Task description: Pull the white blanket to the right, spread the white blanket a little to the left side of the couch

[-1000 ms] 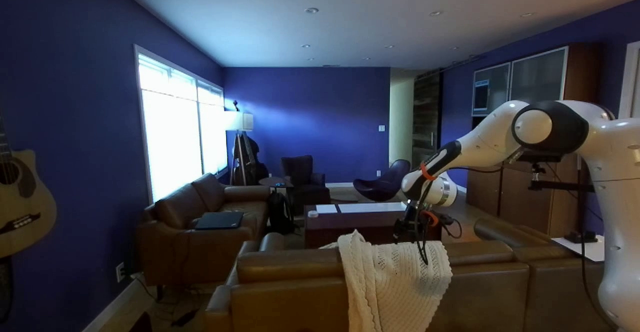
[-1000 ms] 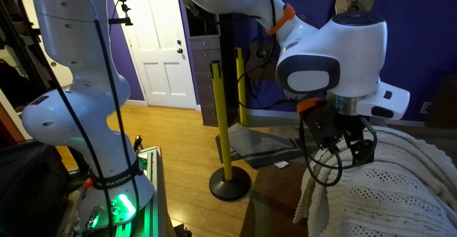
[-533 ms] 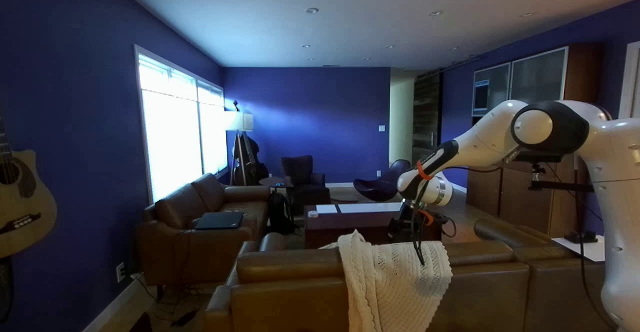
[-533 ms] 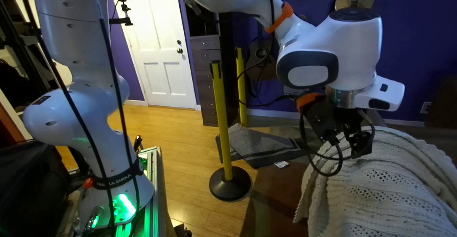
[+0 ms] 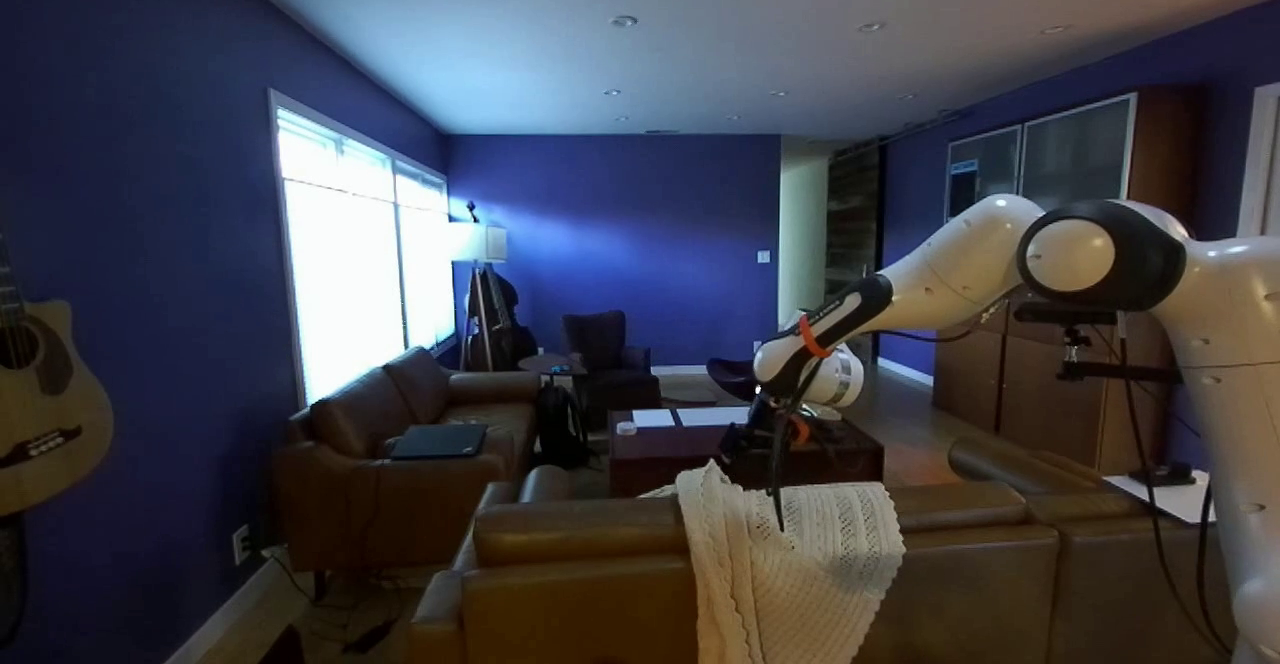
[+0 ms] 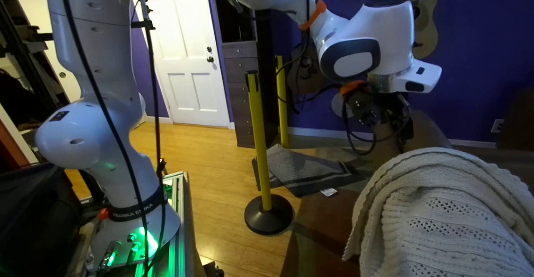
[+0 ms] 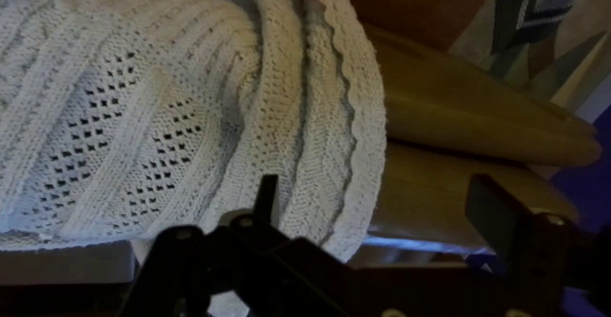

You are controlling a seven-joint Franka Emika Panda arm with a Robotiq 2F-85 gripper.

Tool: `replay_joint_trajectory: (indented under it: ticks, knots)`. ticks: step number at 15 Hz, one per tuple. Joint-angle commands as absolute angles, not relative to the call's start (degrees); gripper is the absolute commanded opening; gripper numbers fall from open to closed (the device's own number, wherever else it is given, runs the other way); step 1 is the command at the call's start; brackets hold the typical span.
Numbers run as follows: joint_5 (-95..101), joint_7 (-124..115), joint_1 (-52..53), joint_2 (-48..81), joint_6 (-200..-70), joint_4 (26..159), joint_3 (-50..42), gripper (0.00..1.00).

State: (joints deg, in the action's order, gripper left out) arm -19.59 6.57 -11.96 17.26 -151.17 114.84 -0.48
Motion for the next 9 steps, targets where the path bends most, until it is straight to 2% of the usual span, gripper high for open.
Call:
replay_joint_trajectory:
  ticks: [1,9]
  knots:
    - [-15.13,-6.08,-7.19,20.73,-157.90,111.64,-3.96,1.00]
    - [-11.72,-14.02,-4.59,31.52,-161.00,100.55,-6.05,1.00]
